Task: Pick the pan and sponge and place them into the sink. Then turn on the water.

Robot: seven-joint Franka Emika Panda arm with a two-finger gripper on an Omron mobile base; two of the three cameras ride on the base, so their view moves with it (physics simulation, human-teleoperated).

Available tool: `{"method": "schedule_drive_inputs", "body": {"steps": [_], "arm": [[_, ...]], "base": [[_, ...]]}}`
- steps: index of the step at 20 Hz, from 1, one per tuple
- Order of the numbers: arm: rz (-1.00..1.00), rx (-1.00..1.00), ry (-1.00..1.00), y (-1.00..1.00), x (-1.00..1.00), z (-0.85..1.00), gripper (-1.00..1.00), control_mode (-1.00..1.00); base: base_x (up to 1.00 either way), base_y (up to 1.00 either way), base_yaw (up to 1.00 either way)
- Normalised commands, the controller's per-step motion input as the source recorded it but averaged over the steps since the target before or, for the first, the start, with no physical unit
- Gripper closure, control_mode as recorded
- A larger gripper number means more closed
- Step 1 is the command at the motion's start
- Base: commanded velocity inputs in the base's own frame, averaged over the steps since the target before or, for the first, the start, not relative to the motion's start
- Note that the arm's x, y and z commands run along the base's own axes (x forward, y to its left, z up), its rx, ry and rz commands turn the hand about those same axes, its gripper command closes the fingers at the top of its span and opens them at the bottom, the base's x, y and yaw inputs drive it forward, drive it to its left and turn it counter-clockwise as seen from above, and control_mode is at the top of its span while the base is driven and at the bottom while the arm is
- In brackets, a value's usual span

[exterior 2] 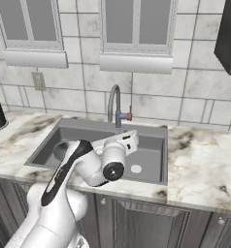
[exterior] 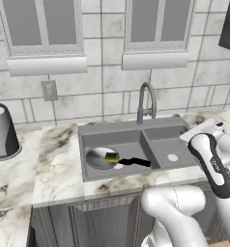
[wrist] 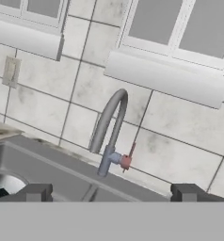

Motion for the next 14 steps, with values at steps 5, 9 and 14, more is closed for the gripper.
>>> {"method": "schedule_drive_inputs", "body": {"steps": [5, 9, 14], "arm": [[0.18, 0.06, 0.00, -0.48, 0.48, 0.00, -1.00, -1.00], [0.23, 0.07, 0.00, -0.43, 0.47, 0.00, -1.00, -1.00], [0.20, 0.07, 0.00, -0.28, 0.50, 0.00, -1.00, -1.00]], "base": [[0.00, 0.00, 0.00], [0.00, 0.00, 0.00], [0.00, 0.00, 0.00]]}}
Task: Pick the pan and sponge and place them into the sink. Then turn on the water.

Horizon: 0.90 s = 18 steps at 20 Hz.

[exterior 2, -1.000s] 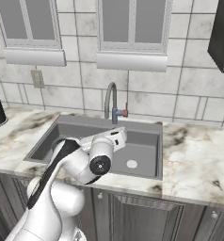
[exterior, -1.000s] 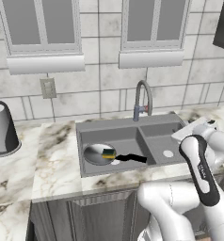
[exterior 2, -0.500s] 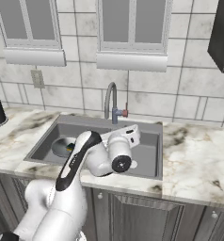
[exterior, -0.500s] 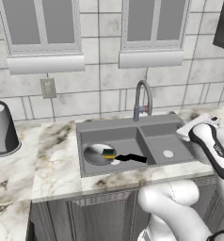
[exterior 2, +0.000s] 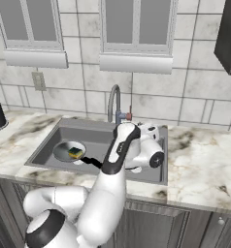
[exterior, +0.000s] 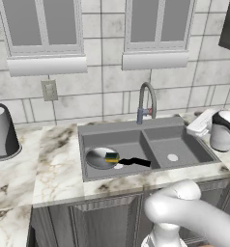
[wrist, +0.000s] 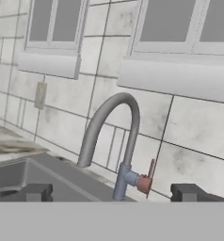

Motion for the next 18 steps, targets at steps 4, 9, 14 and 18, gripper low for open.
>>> {"method": "schedule_drive_inputs", "body": {"steps": [4, 9, 14, 18], "arm": [[0.09, 0.02, 0.00, -0.02, 0.51, -0.03, -1.00, -1.00], [0.00, 0.00, 0.00, 0.05, 0.49, -0.11, -1.00, -1.00], [0.00, 0.00, 0.00, 0.11, 0.41, -0.09, -1.00, -1.00], [0.00, 0.00, 0.00, 0.15, 0.37, -0.06, -1.00, -1.00]], "base": [[0.00, 0.00, 0.00], [0.00, 0.00, 0.00], [0.00, 0.00, 0.00], [0.00, 0.00, 0.00]]}}
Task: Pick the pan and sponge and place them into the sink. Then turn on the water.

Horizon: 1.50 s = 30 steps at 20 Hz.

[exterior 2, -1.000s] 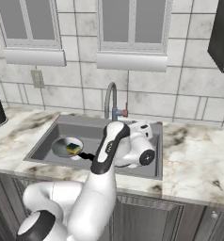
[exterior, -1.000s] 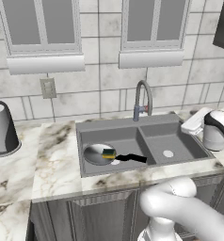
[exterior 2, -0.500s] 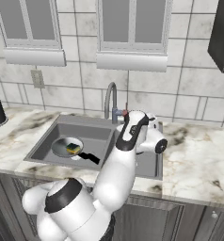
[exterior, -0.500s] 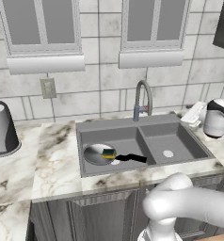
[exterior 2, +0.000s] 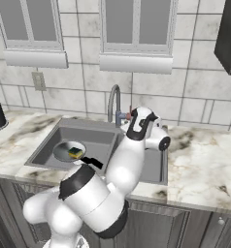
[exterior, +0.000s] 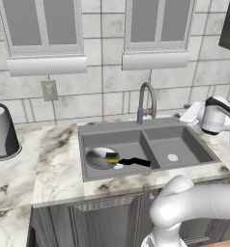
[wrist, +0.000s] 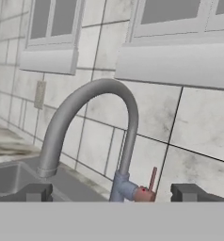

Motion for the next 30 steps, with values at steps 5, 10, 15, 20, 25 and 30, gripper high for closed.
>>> {"method": "schedule_drive_inputs", "body": {"steps": [5, 10, 15, 20, 25, 30], "arm": [[0.00, 0.00, 0.00, 0.20, 0.31, -0.01, -1.00, -1.00], [0.00, 0.00, 0.00, 0.17, 0.28, -0.02, -1.00, -1.00], [0.00, 0.00, 0.00, 0.15, 0.24, -0.01, -1.00, -1.00], [0.00, 0.00, 0.00, 0.11, 0.23, -0.02, -1.00, -1.00], [0.00, 0.00, 0.00, 0.10, 0.25, -0.01, -1.00, -1.00], [0.00, 0.00, 0.00, 0.04, 0.29, -0.05, -1.00, -1.00]], "base": [[0.00, 0.00, 0.00], [0.00, 0.00, 0.00], [0.00, 0.00, 0.00], [0.00, 0.00, 0.00], [0.00, 0.00, 0.00], [0.00, 0.00, 0.00]]}}
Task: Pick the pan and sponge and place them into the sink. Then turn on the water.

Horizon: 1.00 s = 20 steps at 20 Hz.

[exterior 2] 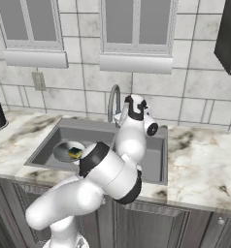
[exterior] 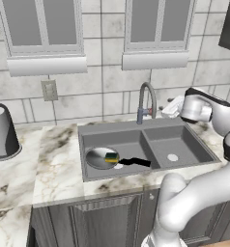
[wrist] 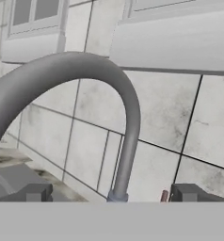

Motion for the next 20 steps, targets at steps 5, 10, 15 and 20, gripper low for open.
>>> {"method": "schedule_drive_inputs", "body": {"steps": [5, 10, 15, 20], "arm": [[0.00, 0.00, 0.00, 0.00, 0.39, -0.13, -1.00, -1.00], [0.00, 0.00, 0.00, 0.00, 0.52, -0.23, -1.00, -1.00], [0.00, 0.00, 0.00, 0.00, 0.50, -0.24, -1.00, -1.00], [0.00, 0.00, 0.00, -0.01, 0.49, -0.19, -1.00, -1.00]], "base": [[0.00, 0.00, 0.00], [0.00, 0.00, 0.00], [0.00, 0.00, 0.00], [0.00, 0.00, 0.00]]}}
